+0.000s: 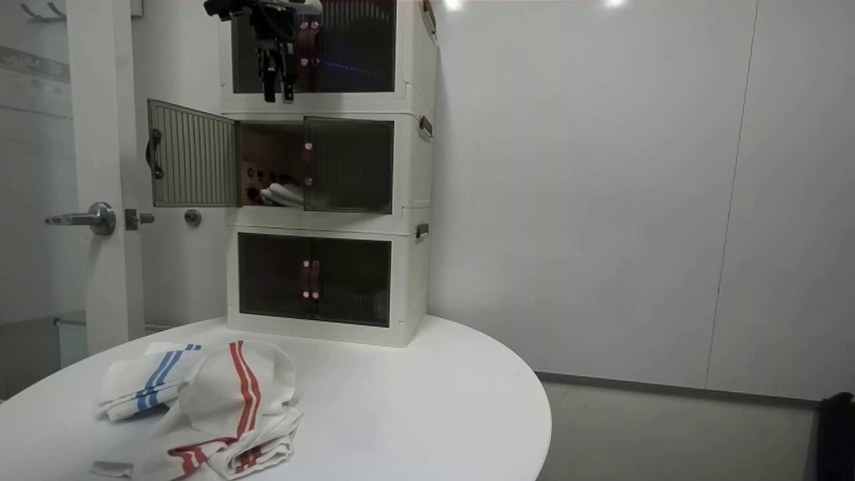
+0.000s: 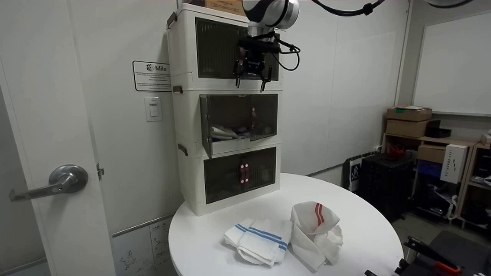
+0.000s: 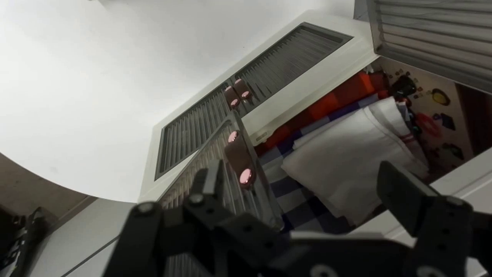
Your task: Open the right door of the cabinet in the middle
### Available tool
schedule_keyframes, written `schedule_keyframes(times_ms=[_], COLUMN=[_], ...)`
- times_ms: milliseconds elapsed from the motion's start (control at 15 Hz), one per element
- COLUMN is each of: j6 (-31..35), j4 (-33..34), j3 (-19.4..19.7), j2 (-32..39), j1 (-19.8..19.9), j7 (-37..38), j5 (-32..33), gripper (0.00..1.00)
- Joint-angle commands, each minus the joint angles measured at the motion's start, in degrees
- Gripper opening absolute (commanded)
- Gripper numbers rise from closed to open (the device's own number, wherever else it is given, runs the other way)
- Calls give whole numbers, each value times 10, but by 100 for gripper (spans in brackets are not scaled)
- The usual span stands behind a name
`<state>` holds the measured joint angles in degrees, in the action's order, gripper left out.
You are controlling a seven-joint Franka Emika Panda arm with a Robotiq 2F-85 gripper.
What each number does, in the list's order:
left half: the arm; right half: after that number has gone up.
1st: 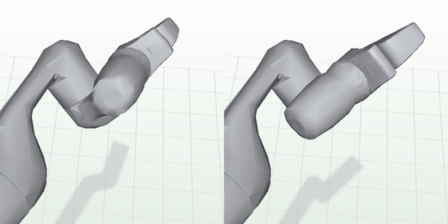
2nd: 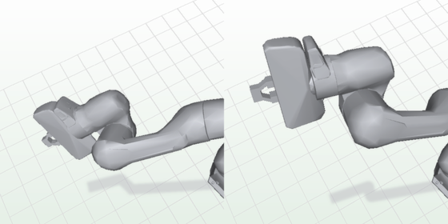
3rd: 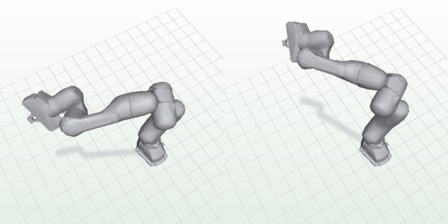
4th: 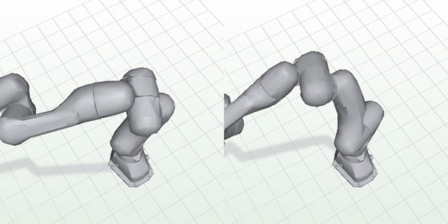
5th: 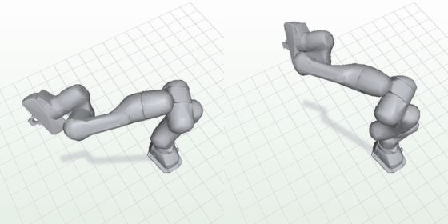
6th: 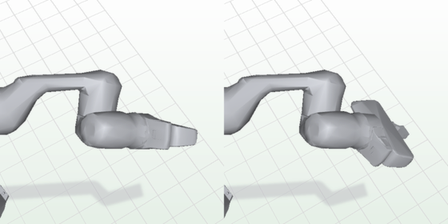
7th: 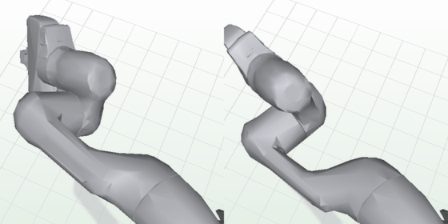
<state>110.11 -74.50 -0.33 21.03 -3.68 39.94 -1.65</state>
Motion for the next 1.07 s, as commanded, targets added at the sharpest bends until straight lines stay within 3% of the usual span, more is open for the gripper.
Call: schedule_keyframes(times_ms=[0, 533, 1000], j6=[26, 108, 70], j4=[-12, -11, -9], j3=[3, 36, 68], j2=[12, 52, 53], j1=[6, -11, -20], j7=[1, 20, 54], j5=[-2, 33, 109], gripper=[100, 100, 100])
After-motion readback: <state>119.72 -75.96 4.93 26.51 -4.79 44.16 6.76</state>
